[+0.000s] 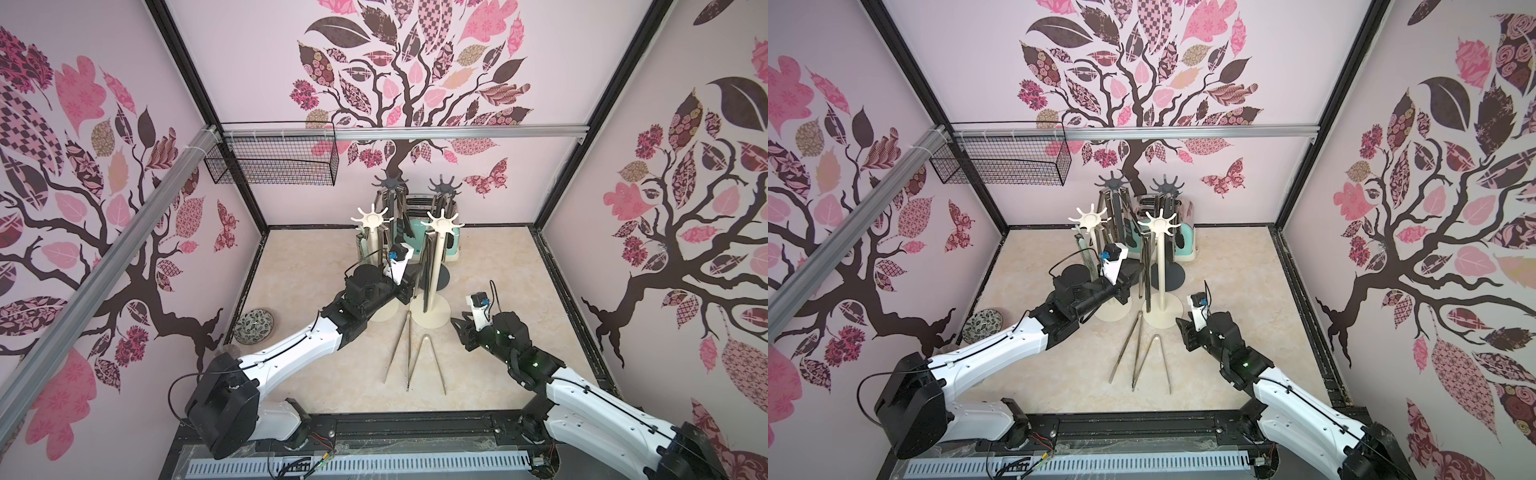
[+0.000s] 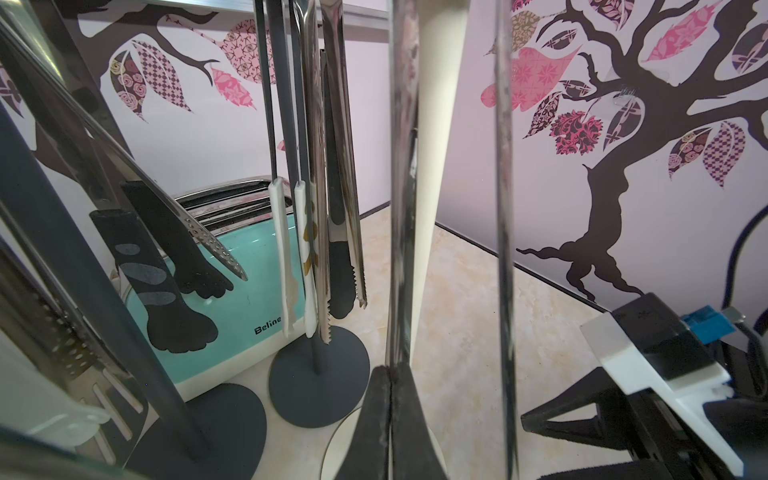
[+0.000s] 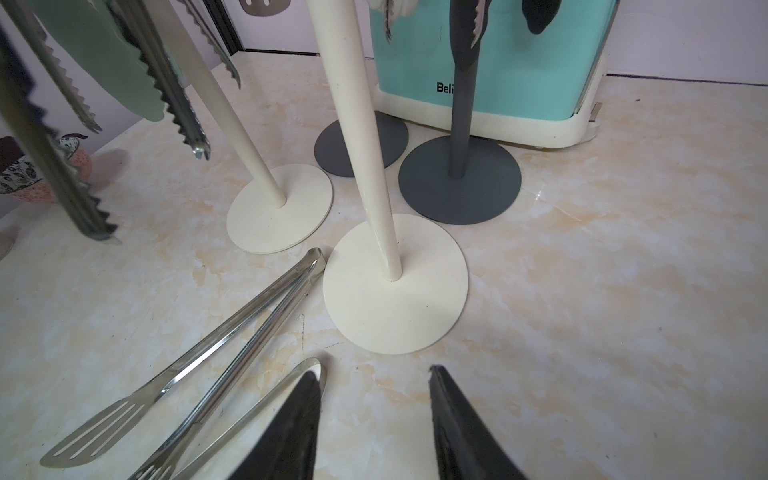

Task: Hang food tongs on kitchen utensil racks
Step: Hang the food tongs on the rack.

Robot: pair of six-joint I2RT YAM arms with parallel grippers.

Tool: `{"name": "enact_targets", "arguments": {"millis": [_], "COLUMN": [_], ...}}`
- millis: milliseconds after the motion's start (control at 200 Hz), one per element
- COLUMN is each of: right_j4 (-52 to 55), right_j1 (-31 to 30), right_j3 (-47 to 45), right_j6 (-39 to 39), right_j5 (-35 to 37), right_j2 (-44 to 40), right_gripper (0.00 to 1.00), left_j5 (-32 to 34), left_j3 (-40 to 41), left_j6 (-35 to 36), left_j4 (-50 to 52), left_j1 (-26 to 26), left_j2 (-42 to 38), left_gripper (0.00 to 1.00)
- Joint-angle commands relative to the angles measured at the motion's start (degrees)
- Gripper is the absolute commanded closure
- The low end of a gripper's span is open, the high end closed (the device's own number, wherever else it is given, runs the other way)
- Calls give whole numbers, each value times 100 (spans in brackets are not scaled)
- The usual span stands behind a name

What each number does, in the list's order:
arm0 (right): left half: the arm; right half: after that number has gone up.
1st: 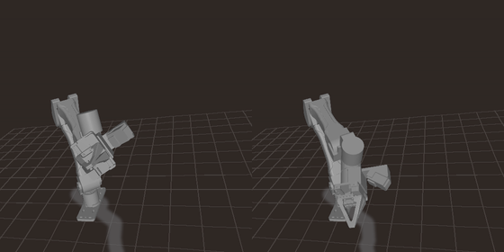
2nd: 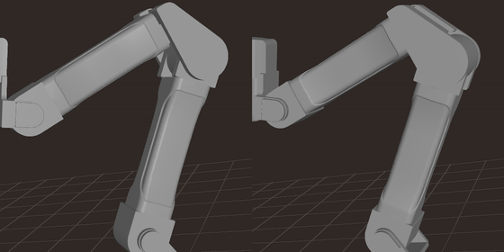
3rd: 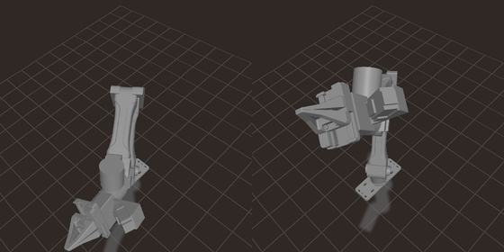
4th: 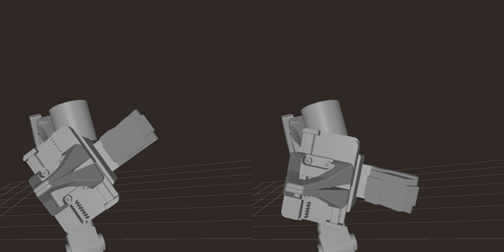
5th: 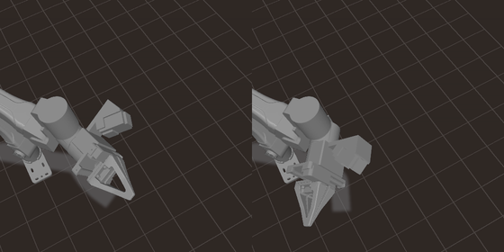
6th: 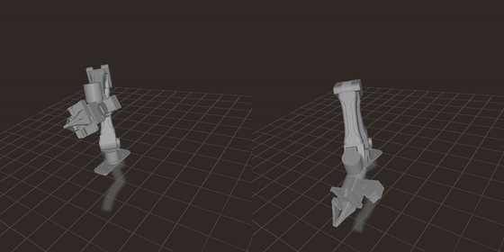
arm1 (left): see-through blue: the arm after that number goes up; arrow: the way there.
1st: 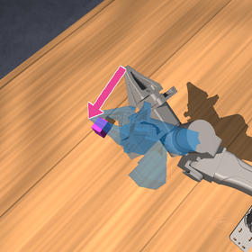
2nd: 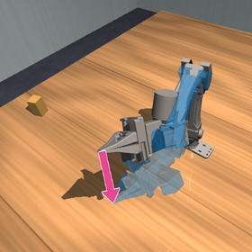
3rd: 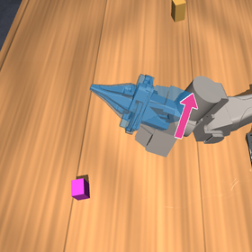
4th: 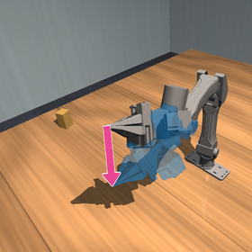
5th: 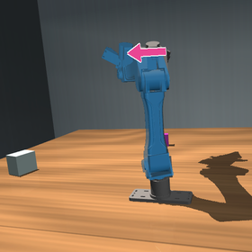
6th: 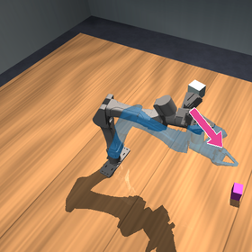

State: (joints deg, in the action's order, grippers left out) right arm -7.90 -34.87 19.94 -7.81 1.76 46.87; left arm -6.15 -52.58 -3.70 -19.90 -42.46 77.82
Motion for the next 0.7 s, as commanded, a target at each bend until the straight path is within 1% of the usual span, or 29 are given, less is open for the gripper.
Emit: {"name": "enact_targets", "arguments": {"millis": [0,485,695], "right_j4": [-1,-36,-36], "right_j1": [-22,-24,-20], "right_j3": [-31,-65,-77], "right_j6": [43,74,78], "right_j5": [35,43,44], "right_j2": [11,45,42], "right_gripper": [54,54,54], "left_j5": [-132,-168,-179], "left_j3": [-90,-148,-133], "left_j6": [-32,-52,-69], "left_j4": [248,217,223], "left_j1": [9,9,9], "left_j2": [147,255,233], "left_gripper": [99,89,85]}}
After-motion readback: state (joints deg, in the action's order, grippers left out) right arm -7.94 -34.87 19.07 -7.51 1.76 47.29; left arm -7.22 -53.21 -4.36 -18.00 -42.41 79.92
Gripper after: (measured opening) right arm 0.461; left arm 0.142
